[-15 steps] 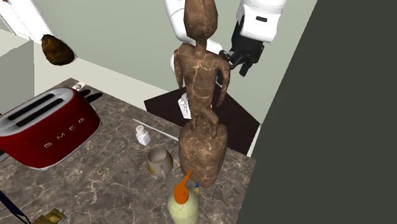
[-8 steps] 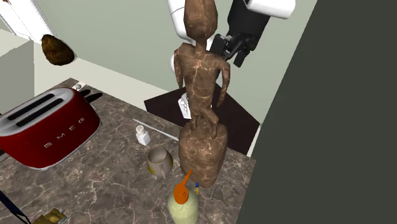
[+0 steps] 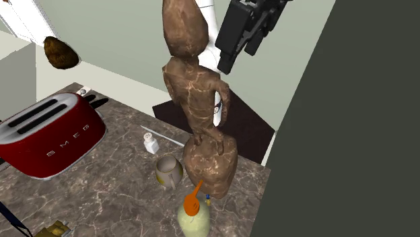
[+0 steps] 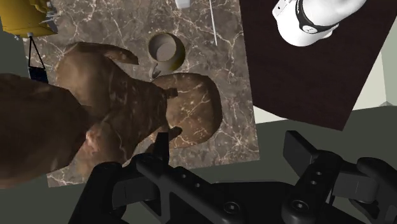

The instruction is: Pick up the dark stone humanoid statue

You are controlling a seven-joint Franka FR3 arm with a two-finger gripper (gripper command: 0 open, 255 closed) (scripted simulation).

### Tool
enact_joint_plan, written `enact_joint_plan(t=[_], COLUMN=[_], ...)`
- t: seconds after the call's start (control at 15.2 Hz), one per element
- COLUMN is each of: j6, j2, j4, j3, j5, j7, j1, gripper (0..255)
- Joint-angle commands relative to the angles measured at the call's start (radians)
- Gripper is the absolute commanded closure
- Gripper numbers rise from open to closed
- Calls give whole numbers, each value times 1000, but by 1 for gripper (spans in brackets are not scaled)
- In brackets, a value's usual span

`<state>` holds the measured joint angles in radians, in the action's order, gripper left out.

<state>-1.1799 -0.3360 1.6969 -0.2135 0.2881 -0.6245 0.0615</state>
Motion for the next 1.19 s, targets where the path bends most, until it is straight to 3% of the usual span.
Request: enact_joint_plan(t=[0.0, 0.13, 0.73, 0.79, 1.12], j6=[36, 67, -39, -40, -41], j2=[75, 137, 78, 77, 76], j4=[-115, -210, -42, -40, -38], j3=[-21, -34, -34, -34, -34], j5=[15, 21, 21, 21, 22], j7=[-88, -151, -114, -114, -114], j1=[3, 2, 2, 1, 1], gripper=[0, 0, 0, 255, 255])
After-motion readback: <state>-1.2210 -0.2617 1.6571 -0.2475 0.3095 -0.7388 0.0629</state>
